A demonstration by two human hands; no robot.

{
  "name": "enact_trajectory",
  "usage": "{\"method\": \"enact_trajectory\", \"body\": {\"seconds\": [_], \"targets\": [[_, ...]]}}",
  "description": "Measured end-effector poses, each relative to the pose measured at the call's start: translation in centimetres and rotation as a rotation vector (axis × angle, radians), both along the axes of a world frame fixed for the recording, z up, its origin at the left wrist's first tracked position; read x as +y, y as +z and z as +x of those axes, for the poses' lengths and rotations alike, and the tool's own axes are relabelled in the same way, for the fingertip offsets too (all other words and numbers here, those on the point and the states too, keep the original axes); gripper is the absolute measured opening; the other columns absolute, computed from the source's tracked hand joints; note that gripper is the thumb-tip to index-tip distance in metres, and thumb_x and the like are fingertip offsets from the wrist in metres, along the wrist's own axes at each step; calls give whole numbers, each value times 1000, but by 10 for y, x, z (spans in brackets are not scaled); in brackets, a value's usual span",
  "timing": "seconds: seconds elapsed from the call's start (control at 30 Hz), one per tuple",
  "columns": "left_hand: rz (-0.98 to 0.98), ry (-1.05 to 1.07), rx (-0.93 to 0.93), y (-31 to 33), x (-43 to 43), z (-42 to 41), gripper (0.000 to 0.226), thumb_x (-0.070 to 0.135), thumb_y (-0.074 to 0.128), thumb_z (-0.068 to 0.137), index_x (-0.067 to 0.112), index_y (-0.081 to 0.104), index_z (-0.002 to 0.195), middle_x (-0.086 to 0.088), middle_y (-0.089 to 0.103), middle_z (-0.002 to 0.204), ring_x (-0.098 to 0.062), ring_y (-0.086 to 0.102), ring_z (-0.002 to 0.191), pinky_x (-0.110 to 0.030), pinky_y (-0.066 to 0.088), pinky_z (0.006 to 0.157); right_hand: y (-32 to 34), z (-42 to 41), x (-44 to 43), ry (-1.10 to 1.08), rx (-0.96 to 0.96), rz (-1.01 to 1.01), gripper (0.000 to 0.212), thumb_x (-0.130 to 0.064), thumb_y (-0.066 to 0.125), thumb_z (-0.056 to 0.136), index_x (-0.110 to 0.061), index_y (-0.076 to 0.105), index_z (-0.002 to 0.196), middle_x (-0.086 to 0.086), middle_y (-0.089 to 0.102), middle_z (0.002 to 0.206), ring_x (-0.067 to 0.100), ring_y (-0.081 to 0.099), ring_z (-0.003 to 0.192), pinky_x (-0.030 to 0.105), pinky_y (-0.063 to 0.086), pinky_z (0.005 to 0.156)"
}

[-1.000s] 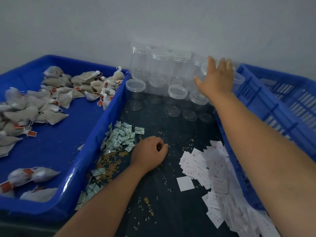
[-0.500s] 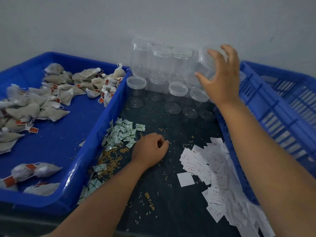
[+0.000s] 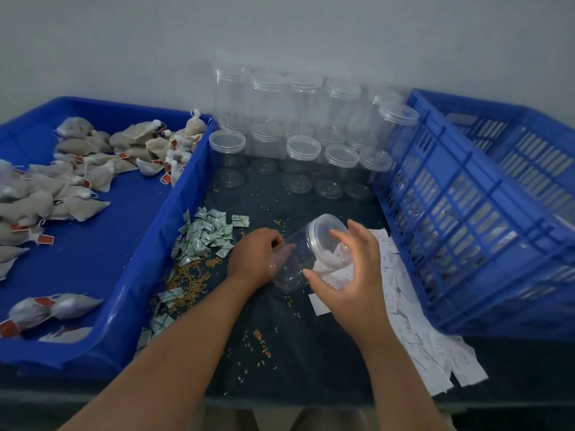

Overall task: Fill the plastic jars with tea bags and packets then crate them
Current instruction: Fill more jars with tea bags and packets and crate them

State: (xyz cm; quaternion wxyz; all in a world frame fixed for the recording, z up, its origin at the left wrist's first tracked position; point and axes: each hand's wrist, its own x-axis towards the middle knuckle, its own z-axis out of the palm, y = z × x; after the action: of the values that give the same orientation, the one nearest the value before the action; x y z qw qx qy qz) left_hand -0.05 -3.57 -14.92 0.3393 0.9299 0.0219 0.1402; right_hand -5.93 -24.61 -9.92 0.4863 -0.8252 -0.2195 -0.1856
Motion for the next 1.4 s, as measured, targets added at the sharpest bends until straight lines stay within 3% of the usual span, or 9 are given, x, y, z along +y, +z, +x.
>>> {"method": "enact_trajectory", "body": {"seconds": [0.13, 0.3, 0.57, 0.7, 0.83, 1.03, 1.13, 1.23, 1.4], "targets": [[-15, 18, 17, 1, 1, 1, 25, 48, 77, 87, 30, 63, 78, 14, 64, 81, -6, 61, 74, -28, 47, 59, -23, -21, 12, -122, 269, 426, 55, -59, 85, 71, -52, 52, 114, -42, 54, 126, -11, 57, 124, 10, 51, 92], [-315, 31, 4, 11, 1, 2, 24, 43, 67, 102, 28, 67, 83, 8, 71, 76, -4, 66, 67, -32, 53, 61, -35, -23, 15, -124, 351, 451, 83, -59, 84, 75, -58, 35, 142, -55, 50, 123, -25, 51, 122, 1, 48, 85], [-278, -24, -145, 103, -11, -6, 33, 50, 49, 108, 38, 69, 84, 11, 72, 84, -2, 66, 83, -28, 53, 76, -38, -19, 9, -118, 381, 547, 60, -63, 76, 88, -38, 57, 139, -14, 72, 127, 9, 73, 115, 18, 57, 89], [-524, -319, 155, 126, -23, -33, 53, 74, 34, 100, 43, 77, 104, 21, 75, 108, 0, 68, 104, -32, 51, 91, -37, -18, 8, -159, 435, 588, 45, -67, 64, 88, -39, 61, 123, -19, 75, 112, 4, 75, 99, 19, 59, 75], [-107, -324, 62, 104, -17, -53, 44, 81, 60, 82, 49, 64, 113, 31, 66, 114, 8, 62, 109, -25, 51, 91, -38, -18, 9, -183, 462, 524, 47, -72, 49, 89, -38, 60, 118, -17, 71, 106, 10, 72, 92, 36, 60, 73], [-936, 61, 638, 87, 15, -55, 51, 62, 66, 93, 17, 73, 114, -12, 79, 108, -31, 77, 90, -50, 64, 75, -36, -29, 15, -126, 182, 340, 65, -58, 60, 92, -26, 46, 148, -6, 59, 134, 21, 65, 119, 34, 58, 93], [-1206, 161, 558, 83, 41, -65, 47, 57, 64, 95, 16, 73, 115, -15, 78, 117, -34, 75, 102, -50, 60, 82, -35, -26, 12, -160, 271, 387, 54, -62, 43, 99, -53, 39, 152, -36, 50, 145, -4, 53, 135, 14, 46, 105], [-1472, 65, 466, 82, 52, -84, 55, 59, 61, 96, 19, 71, 133, -15, 72, 132, -32, 76, 103, -50, 60, 86, -42, -18, 16, -150, 414, 347, 46, -63, 29, 104, -51, 66, 129, -24, 70, 127, 0, 61, 126, 36, 51, 109], [-1676, -5, 324, 72, 39, -108, 61, 63, 52, 102, 17, 69, 138, -17, 68, 139, -34, 71, 120, -56, 57, 98, -46, -13, 23, -328, 326, 20, 46, -44, 65, 102, -29, 56, 144, -4, 60, 140, 18, 55, 132, 32, 46, 106]]}}
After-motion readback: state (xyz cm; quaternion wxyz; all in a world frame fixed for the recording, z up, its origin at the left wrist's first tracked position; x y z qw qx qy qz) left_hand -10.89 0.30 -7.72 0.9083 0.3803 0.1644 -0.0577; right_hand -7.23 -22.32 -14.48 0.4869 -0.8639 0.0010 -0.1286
